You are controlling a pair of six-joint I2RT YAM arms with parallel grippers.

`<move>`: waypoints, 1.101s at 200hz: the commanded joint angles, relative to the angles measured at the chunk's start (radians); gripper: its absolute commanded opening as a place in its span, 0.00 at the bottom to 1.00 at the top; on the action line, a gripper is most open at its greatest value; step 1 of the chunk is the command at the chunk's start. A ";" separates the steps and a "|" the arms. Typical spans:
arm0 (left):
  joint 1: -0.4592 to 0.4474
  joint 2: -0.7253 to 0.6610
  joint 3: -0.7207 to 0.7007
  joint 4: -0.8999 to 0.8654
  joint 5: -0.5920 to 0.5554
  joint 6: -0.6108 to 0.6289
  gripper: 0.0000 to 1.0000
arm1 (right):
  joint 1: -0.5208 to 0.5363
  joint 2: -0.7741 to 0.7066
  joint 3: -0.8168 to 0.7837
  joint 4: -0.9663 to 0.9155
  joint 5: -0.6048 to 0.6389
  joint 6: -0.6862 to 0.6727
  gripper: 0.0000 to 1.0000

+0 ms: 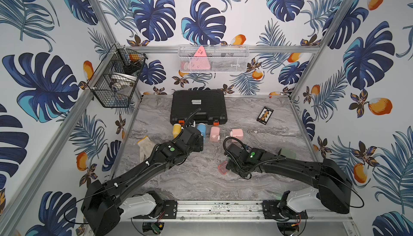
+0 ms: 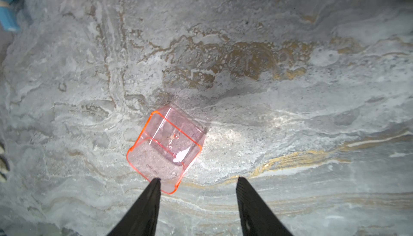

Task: Put the tray back into the pencil sharpener
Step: Place the container at the center of the board, then pick up the container from the center of the board.

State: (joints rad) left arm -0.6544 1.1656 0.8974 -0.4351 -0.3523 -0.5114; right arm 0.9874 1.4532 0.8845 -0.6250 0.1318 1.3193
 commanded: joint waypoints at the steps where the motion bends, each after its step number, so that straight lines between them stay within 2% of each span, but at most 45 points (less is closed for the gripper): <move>1: 0.001 -0.016 -0.009 0.025 -0.021 -0.022 0.76 | 0.002 0.030 0.007 0.020 -0.012 0.101 0.55; 38: 0.001 -0.056 -0.042 0.044 -0.016 -0.034 0.75 | 0.002 0.098 0.020 0.063 -0.046 0.107 0.46; 115: 0.001 -0.080 -0.060 0.026 -0.003 -0.030 0.74 | 0.002 0.157 0.028 0.072 -0.069 0.099 0.18; 188: 0.001 -0.075 -0.059 0.041 -0.009 -0.015 0.74 | 0.002 0.148 0.009 0.071 -0.072 0.080 0.07; 206: 0.001 -0.068 -0.048 0.035 -0.019 -0.012 0.73 | 0.002 0.124 -0.008 0.101 -0.075 0.042 0.00; 220: 0.001 -0.064 -0.037 0.027 -0.026 -0.009 0.73 | 0.002 0.099 -0.009 0.100 -0.067 -0.006 0.00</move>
State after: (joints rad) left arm -0.6544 1.0958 0.8394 -0.4160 -0.3477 -0.5266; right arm 0.9882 1.5845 0.8795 -0.5354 0.0544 1.3716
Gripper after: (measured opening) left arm 0.731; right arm 0.057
